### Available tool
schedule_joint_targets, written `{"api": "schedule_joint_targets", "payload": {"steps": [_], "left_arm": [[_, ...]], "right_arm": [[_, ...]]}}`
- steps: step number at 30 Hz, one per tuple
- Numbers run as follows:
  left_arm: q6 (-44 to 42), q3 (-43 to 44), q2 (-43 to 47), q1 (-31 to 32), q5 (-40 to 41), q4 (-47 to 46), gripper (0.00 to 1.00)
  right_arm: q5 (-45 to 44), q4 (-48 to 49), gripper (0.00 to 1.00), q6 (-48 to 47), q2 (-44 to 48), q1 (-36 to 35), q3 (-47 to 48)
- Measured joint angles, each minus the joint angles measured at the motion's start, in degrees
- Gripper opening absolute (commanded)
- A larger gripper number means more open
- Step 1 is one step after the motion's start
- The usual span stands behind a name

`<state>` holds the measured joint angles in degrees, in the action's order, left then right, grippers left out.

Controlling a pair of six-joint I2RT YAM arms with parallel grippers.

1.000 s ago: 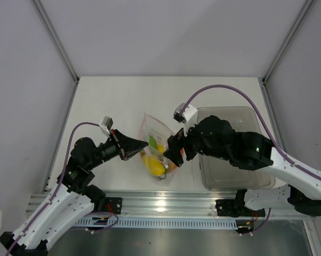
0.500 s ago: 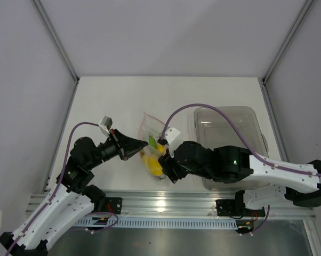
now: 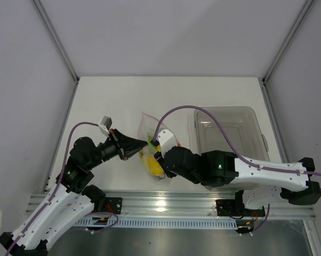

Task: Place the food in the zip-top bag and seal the zipper
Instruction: Zip the zipper food storage bag at the center of the board.

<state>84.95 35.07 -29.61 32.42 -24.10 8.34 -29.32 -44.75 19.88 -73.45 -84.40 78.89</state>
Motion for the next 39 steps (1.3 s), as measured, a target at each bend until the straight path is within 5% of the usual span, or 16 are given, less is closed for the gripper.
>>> {"api": "schedule_joint_targets", "payload": {"steps": [12,15,19,25,27,31,39], "left_arm": [[-0.5,0.4,0.0,0.1,0.0,0.6,0.01],[-0.5,0.4,0.0,0.1,0.0,0.6,0.01],[-0.5,0.4,0.0,0.1,0.0,0.6,0.01],[-1.3,0.5,0.6,0.1,0.9,1.7,0.01],[-2.2,0.9,1.0,0.1,1.7,2.7,0.11],[-6.0,2.2,1.7,0.1,4.3,6.1,0.5],[-20.9,13.2,1.8,0.2,14.6,17.2,0.91]], "right_arm": [[-6.7,1.3,0.36,0.2,-3.1,-0.4,-2.3],[-7.8,1.4,0.3,0.3,-3.1,-0.8,-2.7],[-8.1,1.9,0.03,0.0,-3.1,-0.8,-3.6],[-8.2,2.7,0.0,-0.8,-3.1,-0.9,-3.8],[-8.2,2.8,0.0,-1.5,-3.0,-1.2,-3.8],[-7.6,2.2,0.0,-3.1,-1.9,-2.6,-3.0],[-5.7,-7.3,0.0,-7.1,-1.7,-6.5,10.7]]}}
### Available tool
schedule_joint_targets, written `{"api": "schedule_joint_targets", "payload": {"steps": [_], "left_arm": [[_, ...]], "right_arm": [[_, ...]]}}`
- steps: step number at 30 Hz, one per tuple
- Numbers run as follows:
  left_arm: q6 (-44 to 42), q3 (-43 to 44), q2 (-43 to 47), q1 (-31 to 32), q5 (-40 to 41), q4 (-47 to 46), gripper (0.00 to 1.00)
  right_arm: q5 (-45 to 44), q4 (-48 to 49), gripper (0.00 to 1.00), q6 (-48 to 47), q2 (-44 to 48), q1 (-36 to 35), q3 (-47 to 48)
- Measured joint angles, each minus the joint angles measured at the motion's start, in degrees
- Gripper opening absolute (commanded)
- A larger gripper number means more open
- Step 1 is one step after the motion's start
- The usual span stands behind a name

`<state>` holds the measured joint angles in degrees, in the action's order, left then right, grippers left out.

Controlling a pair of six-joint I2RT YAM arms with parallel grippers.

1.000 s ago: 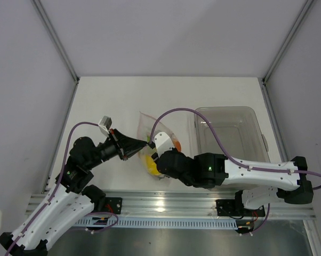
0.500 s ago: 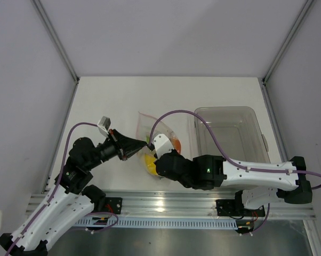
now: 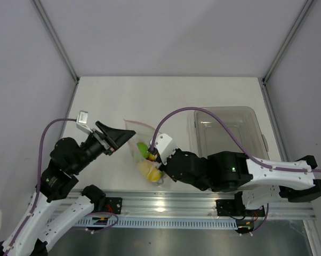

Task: Place the food in the zip-top bag and seal the zipper
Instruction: Zip the zipper food storage bag at the center of the board.

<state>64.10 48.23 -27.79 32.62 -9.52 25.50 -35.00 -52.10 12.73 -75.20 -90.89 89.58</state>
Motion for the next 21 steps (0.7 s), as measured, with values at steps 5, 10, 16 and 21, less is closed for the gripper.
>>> {"api": "schedule_joint_targets", "payload": {"steps": [5,10,16,21], "left_arm": [[-10.8,4.2,2.9,0.0,5.0,2.7,1.0],[-22.2,7.5,4.7,0.0,3.1,2.0,0.99],[-33.7,11.3,2.0,0.0,-15.2,-3.8,1.0],[-38.3,13.8,-6.8,1.3,-34.4,-8.3,0.99]], "right_arm": [[1.9,-4.5,0.0,-3.0,1.2,-1.1,3.7],[6.3,-5.9,0.0,-6.8,3.3,-0.6,4.0],[13.5,-6.1,0.0,-10.1,5.2,1.3,4.0],[20.1,-6.5,0.0,-11.2,7.4,2.2,4.0]]}}
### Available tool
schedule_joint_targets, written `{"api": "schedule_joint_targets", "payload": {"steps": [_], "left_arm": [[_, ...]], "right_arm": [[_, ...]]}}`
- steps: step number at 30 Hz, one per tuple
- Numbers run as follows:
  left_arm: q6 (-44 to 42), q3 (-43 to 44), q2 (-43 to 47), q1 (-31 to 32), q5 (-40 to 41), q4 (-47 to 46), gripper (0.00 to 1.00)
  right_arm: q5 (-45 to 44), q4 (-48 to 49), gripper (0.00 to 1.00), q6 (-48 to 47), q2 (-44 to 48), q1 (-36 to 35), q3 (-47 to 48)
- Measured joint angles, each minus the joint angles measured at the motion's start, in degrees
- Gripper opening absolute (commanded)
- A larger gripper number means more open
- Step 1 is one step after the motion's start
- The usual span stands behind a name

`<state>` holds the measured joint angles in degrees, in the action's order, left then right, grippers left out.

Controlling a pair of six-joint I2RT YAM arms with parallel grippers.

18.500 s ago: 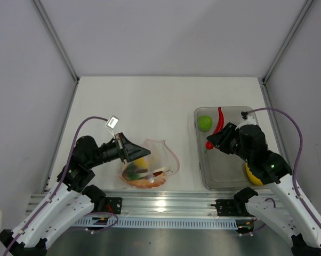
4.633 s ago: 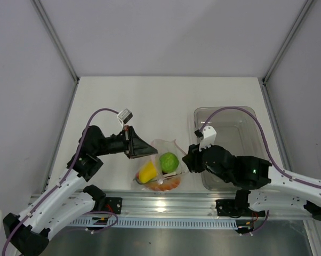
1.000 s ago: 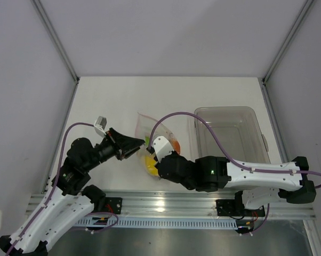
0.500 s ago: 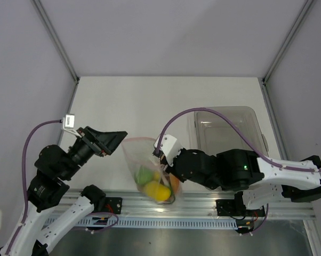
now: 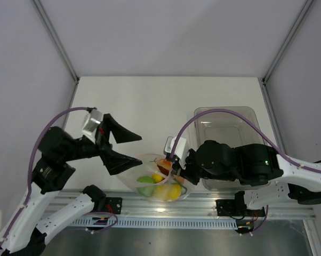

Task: Place the food in the zip-top bag and seal the zipper
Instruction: Zip the zipper food storage bag at the center of the board.

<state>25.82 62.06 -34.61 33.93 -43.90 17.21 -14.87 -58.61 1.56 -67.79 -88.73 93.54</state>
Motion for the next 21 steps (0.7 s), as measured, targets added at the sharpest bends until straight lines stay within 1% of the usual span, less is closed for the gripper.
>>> {"api": "schedule_joint_targets", "payload": {"steps": [1,3,7,10,17,21], "left_arm": [[-1.0,0.3,-2.0,1.1,-2.3,0.1,0.99],[-3.4,1.0,-5.2,4.1,-3.5,1.5,0.99],[-7.7,2.9,-10.7,12.4,-2.4,4.7,1.0],[-10.0,3.2,-12.8,15.4,-1.1,6.5,0.99],[-15.3,4.8,-16.9,16.5,-1.7,9.9,0.99],[-17.0,4.9,-18.4,16.6,-1.7,9.8,1.0]], "right_arm": [[1.1,-0.1,0.0,-0.1,0.4,0.1,0.0],[2.4,-0.3,0.0,-0.1,0.9,0.4,0.0],[4.3,-0.3,0.0,0.2,0.7,2.2,-0.2],[6.8,-0.1,0.0,0.6,0.5,3.9,-1.2],[13.8,1.0,0.0,1.4,0.4,7.5,-3.9],[16.8,2.0,0.0,1.4,0.4,7.9,-4.8]]}}
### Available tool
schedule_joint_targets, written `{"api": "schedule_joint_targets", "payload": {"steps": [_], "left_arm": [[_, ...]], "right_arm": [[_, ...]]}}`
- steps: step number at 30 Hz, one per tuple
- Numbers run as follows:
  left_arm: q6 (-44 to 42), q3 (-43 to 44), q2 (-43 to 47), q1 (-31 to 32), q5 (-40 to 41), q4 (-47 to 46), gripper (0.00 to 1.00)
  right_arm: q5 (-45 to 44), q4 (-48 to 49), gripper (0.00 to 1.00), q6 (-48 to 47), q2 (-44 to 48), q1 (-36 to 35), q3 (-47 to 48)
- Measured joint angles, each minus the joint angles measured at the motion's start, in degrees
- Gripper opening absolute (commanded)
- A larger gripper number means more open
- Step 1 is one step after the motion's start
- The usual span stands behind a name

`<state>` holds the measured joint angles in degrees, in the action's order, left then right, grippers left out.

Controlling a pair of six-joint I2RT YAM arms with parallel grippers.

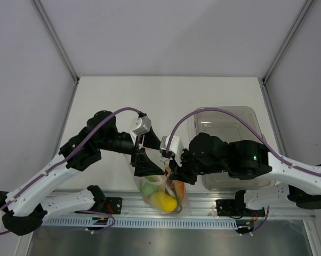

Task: Place the food in the zip-top bag and seal the zipper
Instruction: Zip the zipper food storage bag at the center of the board.

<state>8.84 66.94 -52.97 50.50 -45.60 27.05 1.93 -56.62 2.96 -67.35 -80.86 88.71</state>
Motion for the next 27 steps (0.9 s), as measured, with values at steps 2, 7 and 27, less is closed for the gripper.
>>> {"api": "schedule_joint_targets", "payload": {"steps": [2,7,27], "left_arm": [[-0.8,0.0,-0.3,0.0,-0.3,-0.8,0.99],[-2.8,1.0,-3.7,0.2,-4.1,-1.8,0.99],[-6.5,0.4,-7.9,3.1,-9.8,4.1,0.92]], "right_arm": [[1.3,0.5,0.0,0.0,0.2,0.0,-0.6],[3.2,1.2,0.0,0.0,0.6,0.0,-1.2],[0.4,0.7,0.0,2.0,1.7,1.6,-2.5]]}}
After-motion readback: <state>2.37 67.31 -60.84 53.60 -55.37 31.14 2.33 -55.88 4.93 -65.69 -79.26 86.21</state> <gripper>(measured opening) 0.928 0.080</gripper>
